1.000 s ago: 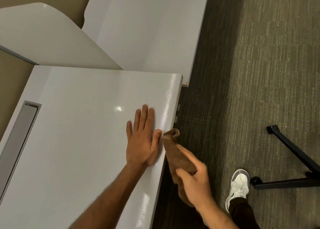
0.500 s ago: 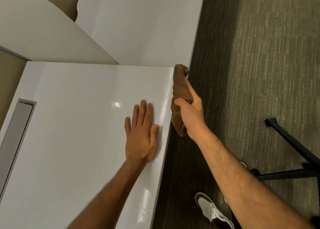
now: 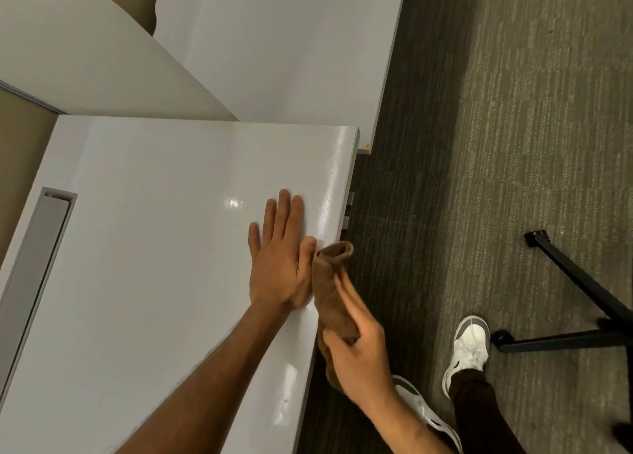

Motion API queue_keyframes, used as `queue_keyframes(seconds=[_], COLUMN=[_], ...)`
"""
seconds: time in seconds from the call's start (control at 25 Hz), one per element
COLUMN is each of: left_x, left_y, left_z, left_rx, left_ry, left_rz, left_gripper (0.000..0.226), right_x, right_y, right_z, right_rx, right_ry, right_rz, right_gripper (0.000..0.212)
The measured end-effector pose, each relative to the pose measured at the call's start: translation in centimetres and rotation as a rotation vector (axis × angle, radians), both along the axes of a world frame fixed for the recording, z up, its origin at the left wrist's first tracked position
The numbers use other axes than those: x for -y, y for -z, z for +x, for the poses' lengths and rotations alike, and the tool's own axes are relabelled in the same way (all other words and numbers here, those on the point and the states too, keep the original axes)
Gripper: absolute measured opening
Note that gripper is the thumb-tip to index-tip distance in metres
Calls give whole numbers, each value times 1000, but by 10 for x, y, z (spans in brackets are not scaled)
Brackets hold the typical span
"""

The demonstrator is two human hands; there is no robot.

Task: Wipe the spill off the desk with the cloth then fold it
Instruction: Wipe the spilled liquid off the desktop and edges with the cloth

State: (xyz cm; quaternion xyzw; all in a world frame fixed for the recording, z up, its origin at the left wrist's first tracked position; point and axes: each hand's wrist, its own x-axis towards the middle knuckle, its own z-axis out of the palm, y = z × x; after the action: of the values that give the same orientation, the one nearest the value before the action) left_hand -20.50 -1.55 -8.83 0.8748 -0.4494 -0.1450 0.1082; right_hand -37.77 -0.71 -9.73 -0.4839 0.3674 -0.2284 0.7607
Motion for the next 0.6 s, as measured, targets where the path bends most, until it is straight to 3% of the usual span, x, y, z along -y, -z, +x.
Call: queue_keyframes(seconds=[0.2, 0.32, 0.6], left_x=[-1, 0, -3], left_y=[0, 0, 3], left_z=[-2, -3, 2], left_rx=[0, 10, 41], left_ry=[-10, -12, 2], left_rz=[-2, 13, 25], left_gripper=[72, 73, 72], right_x=[-3, 49, 172], right_y=[2, 3, 5], right_z=[2, 30, 83], right_rx=[1, 4, -78], right_ry=[24, 64, 113], right_rz=[-31, -86, -203], right_gripper=[80, 66, 63])
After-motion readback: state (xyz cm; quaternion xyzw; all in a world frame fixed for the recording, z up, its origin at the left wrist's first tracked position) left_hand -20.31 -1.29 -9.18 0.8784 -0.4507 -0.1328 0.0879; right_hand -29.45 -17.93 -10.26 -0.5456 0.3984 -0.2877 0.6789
